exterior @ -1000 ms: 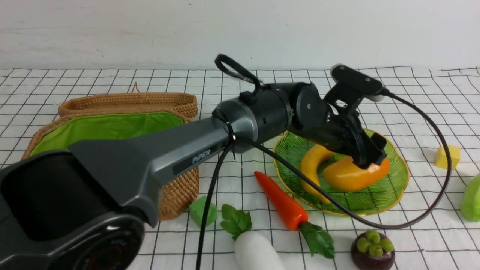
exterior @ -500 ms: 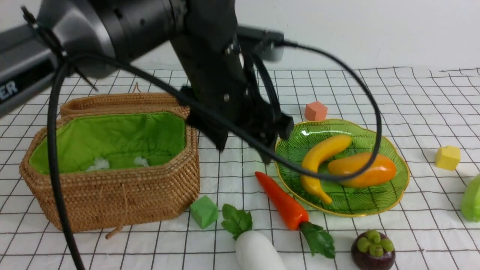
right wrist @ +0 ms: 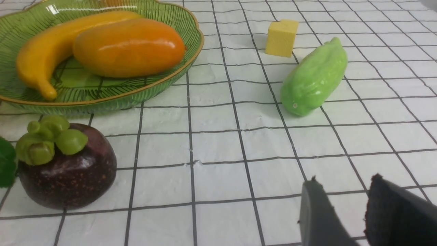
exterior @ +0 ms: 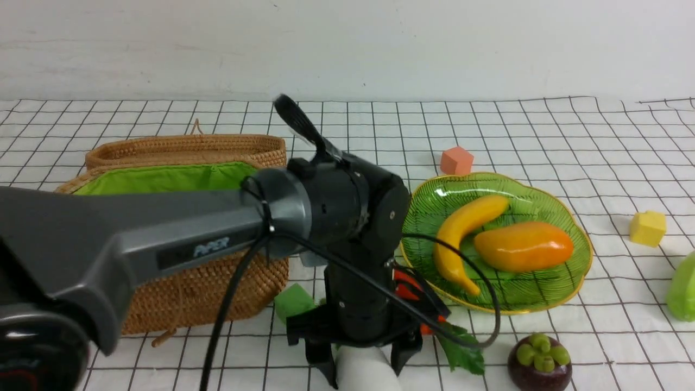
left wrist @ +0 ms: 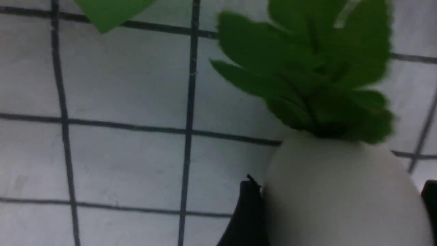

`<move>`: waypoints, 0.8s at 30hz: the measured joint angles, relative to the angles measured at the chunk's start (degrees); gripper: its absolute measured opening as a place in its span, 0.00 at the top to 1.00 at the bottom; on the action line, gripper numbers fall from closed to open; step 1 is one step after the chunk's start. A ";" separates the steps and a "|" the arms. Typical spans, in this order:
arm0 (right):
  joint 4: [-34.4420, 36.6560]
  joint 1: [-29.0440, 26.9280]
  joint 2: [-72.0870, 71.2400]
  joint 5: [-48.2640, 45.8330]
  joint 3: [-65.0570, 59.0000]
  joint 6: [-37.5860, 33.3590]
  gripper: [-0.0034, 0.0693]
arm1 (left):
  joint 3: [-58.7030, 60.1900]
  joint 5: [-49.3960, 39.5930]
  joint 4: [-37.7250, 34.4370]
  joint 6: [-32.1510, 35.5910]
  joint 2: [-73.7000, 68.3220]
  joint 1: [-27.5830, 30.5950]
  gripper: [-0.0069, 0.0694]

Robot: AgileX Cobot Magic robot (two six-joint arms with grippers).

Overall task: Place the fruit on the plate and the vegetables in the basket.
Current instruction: Take a daikon with your left arm and place it on the basket on the left.

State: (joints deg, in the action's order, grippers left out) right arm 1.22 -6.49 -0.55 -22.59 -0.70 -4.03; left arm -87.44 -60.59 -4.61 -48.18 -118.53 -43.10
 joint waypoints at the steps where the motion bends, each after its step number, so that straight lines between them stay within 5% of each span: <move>1: 0.00 0.00 0.00 0.00 0.00 0.00 0.62 | 0.06 -0.05 -0.18 0.40 -0.59 0.00 0.19; 11: 0.00 0.00 0.00 0.00 0.00 0.00 0.62 | -5.85 -6.06 3.97 10.29 2.77 0.11 0.23; 15: 0.00 0.00 0.00 0.00 0.00 0.00 0.62 | -15.16 -9.00 18.12 10.60 10.04 1.02 0.23; 19: 0.00 0.00 0.00 0.00 0.00 0.00 0.62 | -20.67 -9.12 28.13 6.34 16.11 6.78 0.23; 24: 0.00 0.00 0.00 0.00 0.00 0.00 0.62 | -21.70 -10.81 32.49 2.31 19.00 20.32 0.23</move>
State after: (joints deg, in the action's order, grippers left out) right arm 1.22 -6.49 -0.55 -22.59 -0.70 -4.03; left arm -109.14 -71.40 27.89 -45.88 -99.53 -22.78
